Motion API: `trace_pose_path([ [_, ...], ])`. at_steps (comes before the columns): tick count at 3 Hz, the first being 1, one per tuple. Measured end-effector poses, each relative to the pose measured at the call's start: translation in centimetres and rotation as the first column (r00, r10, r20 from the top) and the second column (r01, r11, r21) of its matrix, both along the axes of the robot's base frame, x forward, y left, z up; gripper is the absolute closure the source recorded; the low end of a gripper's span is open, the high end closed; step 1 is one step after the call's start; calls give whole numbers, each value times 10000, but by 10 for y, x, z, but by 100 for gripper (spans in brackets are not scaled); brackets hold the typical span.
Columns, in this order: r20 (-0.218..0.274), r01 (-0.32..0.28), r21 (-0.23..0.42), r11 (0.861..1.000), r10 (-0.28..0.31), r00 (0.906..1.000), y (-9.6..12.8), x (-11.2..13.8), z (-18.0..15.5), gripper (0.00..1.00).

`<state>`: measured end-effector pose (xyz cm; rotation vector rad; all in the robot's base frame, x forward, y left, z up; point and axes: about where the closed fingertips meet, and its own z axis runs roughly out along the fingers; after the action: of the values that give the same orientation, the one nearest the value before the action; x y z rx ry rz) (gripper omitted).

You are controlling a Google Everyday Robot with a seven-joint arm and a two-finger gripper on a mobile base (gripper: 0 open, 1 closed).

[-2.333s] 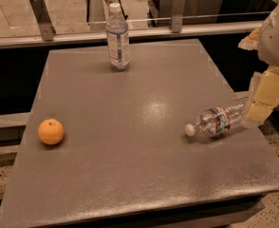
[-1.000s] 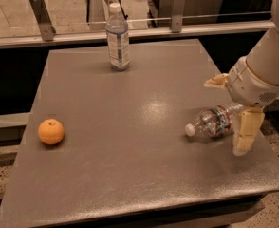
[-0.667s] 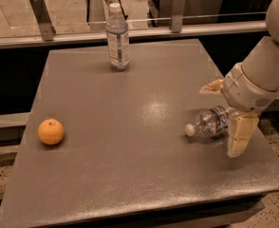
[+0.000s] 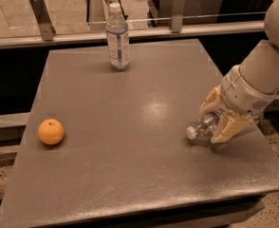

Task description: Place water bottle upright

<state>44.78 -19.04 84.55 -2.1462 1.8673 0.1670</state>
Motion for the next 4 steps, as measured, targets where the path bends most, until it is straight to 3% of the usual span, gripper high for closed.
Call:
trace_pose_path([
  [2, 247, -192, 633, 9978, 177, 9995, 24, 5, 38, 92],
  [3, 13, 23, 1654, 9862, -26, 10000, 38, 12, 66, 100],
  [4, -474, 456, 3239, 9450, -320, 9984, 45, 19, 92, 100],
])
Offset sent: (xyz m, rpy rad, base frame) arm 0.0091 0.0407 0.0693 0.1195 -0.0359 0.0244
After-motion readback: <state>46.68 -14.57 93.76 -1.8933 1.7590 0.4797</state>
